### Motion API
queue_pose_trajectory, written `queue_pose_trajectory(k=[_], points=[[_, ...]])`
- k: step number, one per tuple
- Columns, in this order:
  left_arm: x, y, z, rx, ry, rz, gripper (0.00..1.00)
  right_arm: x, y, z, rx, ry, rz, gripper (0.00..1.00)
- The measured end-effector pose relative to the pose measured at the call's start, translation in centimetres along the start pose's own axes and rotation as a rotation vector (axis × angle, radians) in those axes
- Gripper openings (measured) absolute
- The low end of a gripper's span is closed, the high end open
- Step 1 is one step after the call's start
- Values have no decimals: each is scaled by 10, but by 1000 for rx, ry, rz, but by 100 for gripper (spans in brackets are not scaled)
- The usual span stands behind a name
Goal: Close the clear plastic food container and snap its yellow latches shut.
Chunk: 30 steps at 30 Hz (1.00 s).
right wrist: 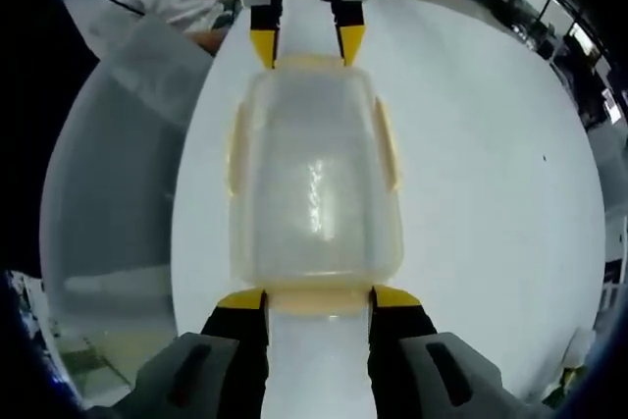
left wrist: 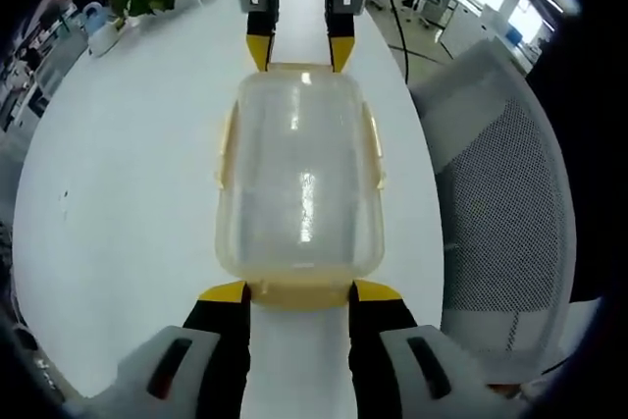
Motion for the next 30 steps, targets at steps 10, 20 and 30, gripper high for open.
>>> queue_pose_trajectory(k=[10,20,30], points=[[-16,-7,1,5,-17,-5,38,16,8,1,14,-9,8,37],[-30,-14,-1,4,-27,-14,38,26,20,4,32,-10,25,37],[-42,-21,-5,7,-32,-22,38,40,24,8,35,-25,41,37]])
Point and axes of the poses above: the point that each gripper's makers call its tool centre point, and the gripper's own axes: y roughly backward along the fingers, z roughly to its left, x roughly out of its underside, the point moved 4 cm from there along y, roughly backward along the fingers, and after that the axes turned 12 degrees about -z, right-handed, at the moved point
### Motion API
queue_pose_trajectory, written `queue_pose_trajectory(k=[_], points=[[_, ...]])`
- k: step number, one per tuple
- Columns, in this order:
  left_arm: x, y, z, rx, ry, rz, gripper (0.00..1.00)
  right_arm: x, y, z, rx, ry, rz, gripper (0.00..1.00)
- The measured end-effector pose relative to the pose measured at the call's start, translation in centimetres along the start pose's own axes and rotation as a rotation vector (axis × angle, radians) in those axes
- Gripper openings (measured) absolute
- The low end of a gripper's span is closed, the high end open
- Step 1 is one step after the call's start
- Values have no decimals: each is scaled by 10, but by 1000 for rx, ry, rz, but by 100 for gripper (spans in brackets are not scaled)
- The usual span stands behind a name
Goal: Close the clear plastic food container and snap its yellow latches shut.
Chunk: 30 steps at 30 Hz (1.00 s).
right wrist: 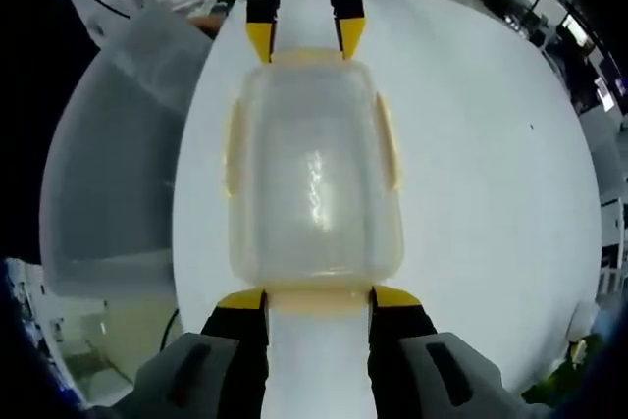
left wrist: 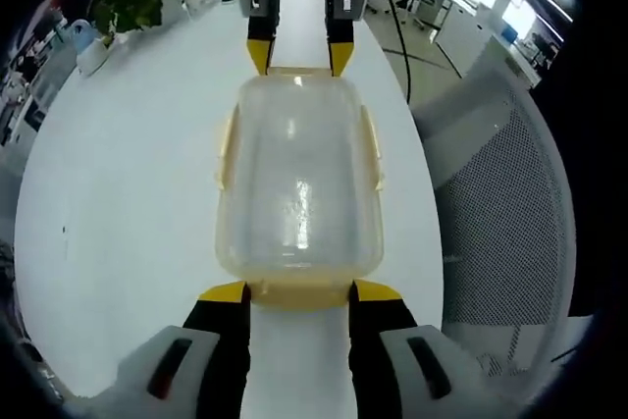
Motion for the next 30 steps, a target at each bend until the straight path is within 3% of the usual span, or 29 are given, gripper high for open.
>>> queue_pose_trajectory(k=[30], points=[[1,-11,-5,-9,7,9,38,8,-4,3,-4,7,0,37]])
Point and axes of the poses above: the point that each gripper's makers call its tool centre point, and the gripper's own axes: y roughly backward along the fingers, z roughly to its left, x roughly out of its underside, the point moved 4 cm from there along y, roughly backward along the fingers, and after that the axes turned 12 degrees about -z, right-handed, at the moved point
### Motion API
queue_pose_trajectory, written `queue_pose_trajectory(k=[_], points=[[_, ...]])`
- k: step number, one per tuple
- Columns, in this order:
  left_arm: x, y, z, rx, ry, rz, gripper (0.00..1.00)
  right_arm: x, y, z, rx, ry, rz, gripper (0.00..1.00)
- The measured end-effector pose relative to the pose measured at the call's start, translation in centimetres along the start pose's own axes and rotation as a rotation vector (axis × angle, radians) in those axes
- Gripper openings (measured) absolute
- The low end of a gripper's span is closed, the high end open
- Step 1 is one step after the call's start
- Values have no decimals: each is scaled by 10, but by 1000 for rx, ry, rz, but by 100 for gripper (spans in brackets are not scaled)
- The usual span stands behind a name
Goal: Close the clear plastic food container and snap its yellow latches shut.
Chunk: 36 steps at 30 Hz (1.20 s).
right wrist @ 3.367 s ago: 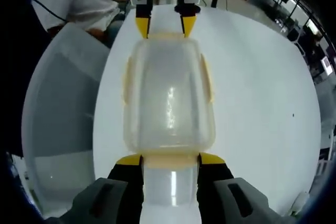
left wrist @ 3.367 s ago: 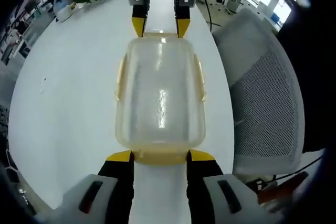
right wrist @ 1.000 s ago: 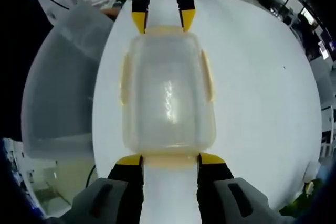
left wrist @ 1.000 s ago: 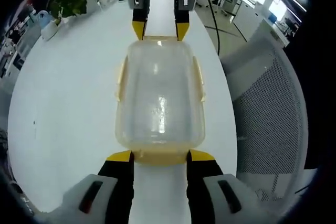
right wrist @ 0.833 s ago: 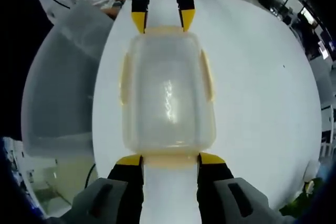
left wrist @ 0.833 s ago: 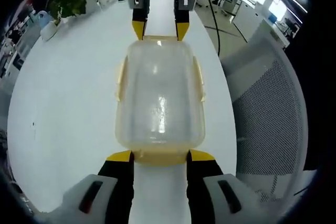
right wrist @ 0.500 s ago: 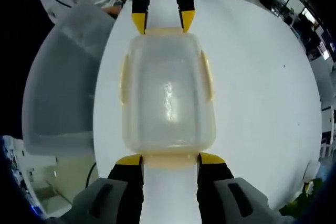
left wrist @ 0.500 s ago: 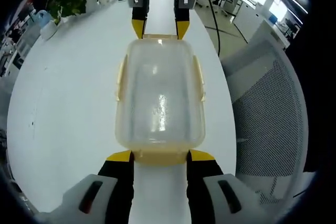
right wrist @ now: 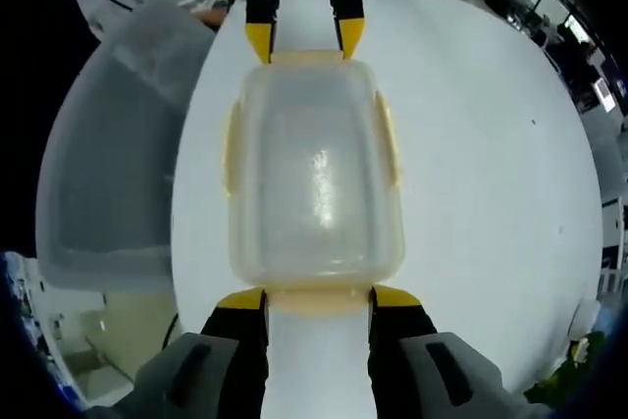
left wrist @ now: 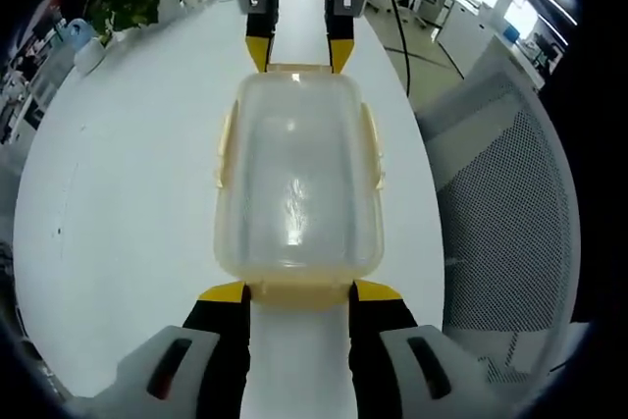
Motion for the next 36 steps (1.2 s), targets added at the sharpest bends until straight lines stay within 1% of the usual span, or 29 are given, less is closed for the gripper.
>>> queue_pose_trajectory(k=[4,15,19,23,24,26,28,30,32,33,34,36], points=[[3,-4,1,-7,6,-7,38,0,0,0,6,6,-9,37],[2,-4,0,-9,7,-5,38,3,-2,0,12,9,-27,37],[1,-4,-1,-3,-5,-4,38,3,-1,2,-3,9,-26,38],[0,-4,-1,5,-15,-8,38,3,0,2,-15,29,-28,39],[1,-3,-1,6,-37,-3,39,4,1,2,-17,40,-31,39],[1,-3,0,1,-33,3,39,4,2,3,-15,53,-34,40],[0,-3,2,-9,-47,4,40,5,3,4,-13,78,-31,40],[0,-3,2,-10,-46,9,40,8,4,3,-3,102,-8,41],[-1,-1,1,-13,-36,11,41,8,6,2,4,100,-6,44],[0,-1,1,-14,-34,15,42,7,7,1,13,82,-22,45],[0,-1,1,-15,-34,15,42,6,8,0,15,66,-34,45],[-1,0,1,-19,-26,12,44,7,9,-1,20,57,-38,44]])
Point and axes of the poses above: the point that each gripper's makers call its tool centre point, and the gripper's own axes: y roughly backward along the fingers, z roughly to its left, x roughly out of its underside, the point moved 4 cm from there along y, roughly backward along the fingers, and after that the axes turned 12 degrees about -z, right-handed, at the moved point
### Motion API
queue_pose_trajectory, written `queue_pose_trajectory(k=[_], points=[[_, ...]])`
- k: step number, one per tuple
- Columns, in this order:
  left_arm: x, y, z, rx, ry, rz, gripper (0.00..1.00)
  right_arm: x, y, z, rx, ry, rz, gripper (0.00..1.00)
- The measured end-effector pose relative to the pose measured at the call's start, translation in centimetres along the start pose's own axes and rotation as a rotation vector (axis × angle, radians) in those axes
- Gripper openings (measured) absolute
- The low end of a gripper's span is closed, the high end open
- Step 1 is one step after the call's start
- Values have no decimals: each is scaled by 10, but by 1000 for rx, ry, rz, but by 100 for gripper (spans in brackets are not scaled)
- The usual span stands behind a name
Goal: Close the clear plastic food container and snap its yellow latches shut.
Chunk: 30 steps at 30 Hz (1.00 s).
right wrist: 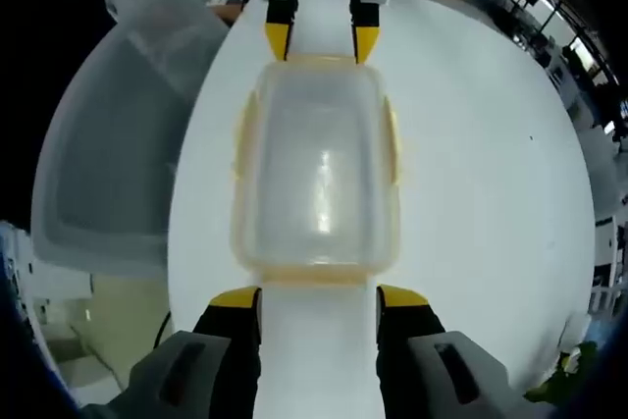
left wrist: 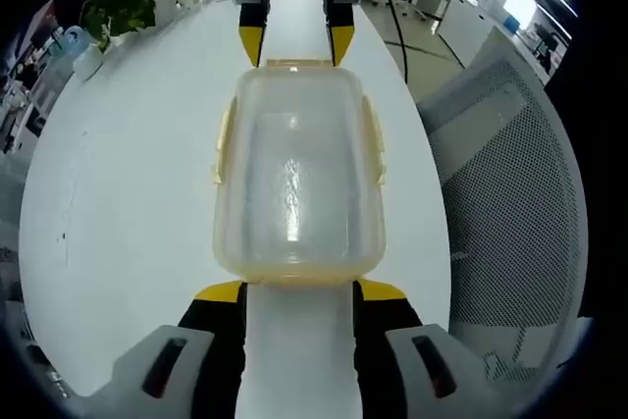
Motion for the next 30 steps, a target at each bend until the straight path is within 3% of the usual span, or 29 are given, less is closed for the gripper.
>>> queue_pose_trajectory(k=[16,22,30], points=[[-3,5,-3,-14,68,-17,45,0,4,6,2,-69,2,43],[-1,7,-7,3,132,-32,45,-2,8,6,22,-189,-45,40],[-9,12,-2,-24,300,-127,41,-3,10,7,46,-317,-92,39]])
Point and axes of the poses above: the point that each gripper's makers call its tool centre point, and the gripper's own axes: y roughly backward along the fingers, z roughly to its left, x roughly out of its underside, the point moved 4 cm from there along y, roughly backward along the fingers, and after that the axes turned 12 degrees about -z, right-handed, at the moved point
